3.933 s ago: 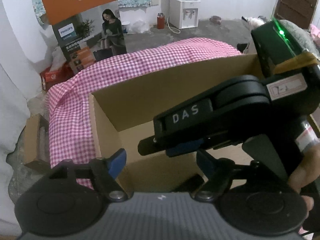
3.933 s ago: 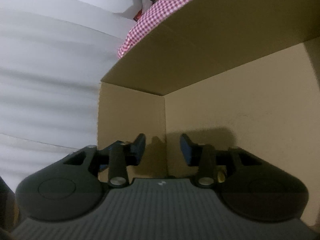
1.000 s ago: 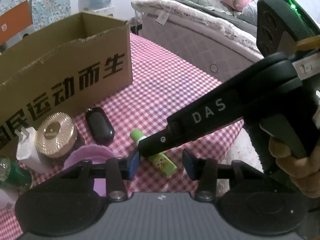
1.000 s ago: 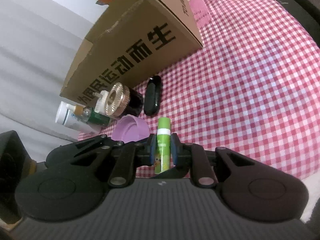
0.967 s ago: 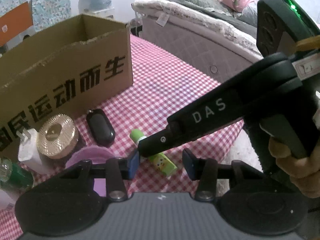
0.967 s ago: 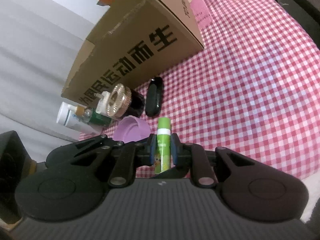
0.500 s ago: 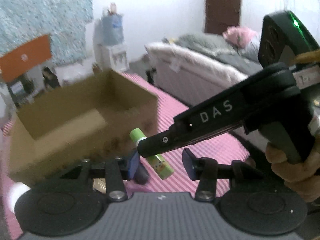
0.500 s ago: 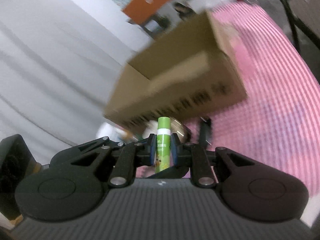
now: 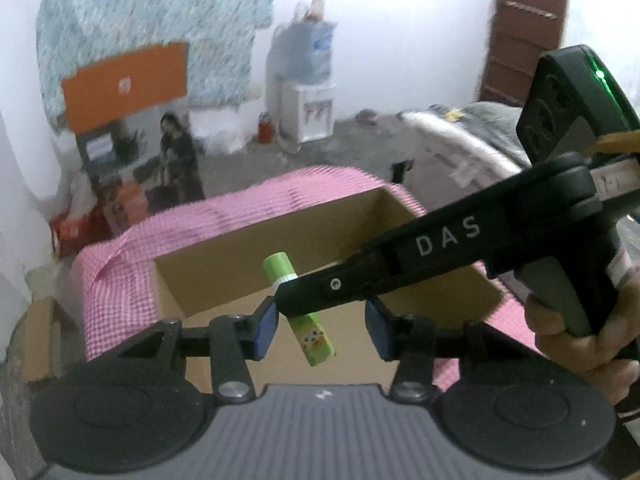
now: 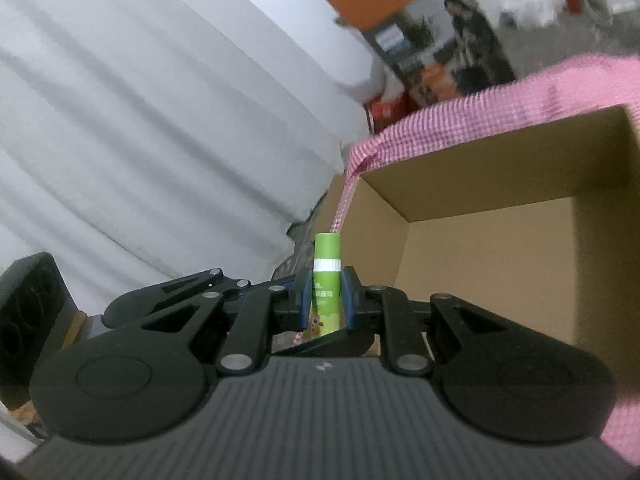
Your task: Organize rigid objects
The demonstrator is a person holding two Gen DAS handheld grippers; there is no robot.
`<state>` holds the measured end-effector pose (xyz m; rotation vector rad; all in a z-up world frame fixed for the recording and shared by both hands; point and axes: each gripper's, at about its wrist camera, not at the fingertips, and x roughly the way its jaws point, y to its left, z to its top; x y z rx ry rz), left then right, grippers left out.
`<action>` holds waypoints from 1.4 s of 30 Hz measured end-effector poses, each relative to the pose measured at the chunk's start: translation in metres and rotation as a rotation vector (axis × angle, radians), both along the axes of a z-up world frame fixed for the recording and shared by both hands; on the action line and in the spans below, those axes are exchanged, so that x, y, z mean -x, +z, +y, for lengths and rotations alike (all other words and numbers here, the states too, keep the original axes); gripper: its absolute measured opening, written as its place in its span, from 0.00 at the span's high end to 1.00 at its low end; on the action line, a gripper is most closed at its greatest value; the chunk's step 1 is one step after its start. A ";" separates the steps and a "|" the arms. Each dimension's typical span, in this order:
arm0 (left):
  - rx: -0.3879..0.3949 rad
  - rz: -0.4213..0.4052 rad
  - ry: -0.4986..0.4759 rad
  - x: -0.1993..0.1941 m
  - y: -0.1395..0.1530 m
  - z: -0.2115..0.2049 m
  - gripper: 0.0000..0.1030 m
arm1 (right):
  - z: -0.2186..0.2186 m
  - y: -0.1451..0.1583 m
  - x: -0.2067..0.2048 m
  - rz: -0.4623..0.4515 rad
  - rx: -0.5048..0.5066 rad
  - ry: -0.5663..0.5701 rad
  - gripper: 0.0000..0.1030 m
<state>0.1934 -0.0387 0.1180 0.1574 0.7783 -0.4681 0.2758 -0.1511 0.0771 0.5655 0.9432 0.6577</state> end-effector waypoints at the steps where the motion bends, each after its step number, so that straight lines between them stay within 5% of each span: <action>1: -0.001 0.023 0.009 -0.012 -0.005 0.005 0.53 | 0.007 -0.004 -0.015 0.026 0.001 0.006 0.86; 10: -0.029 0.172 0.060 -0.088 -0.048 0.030 0.53 | 0.048 -0.064 -0.115 0.245 0.011 0.044 0.86; 15: -0.046 0.159 0.075 -0.097 -0.053 0.037 0.47 | 0.055 -0.097 -0.137 0.327 0.028 0.056 0.86; 24: 0.035 0.101 0.074 -0.084 -0.034 0.059 0.38 | 0.080 -0.143 -0.158 0.407 0.107 0.090 0.84; 32: 0.117 -0.021 0.107 -0.058 -0.013 0.089 0.14 | 0.075 -0.118 -0.151 0.327 0.136 0.091 0.70; 42: 0.176 -0.053 0.181 -0.039 -0.013 0.125 0.10 | 0.039 -0.069 -0.114 0.283 0.213 0.085 0.61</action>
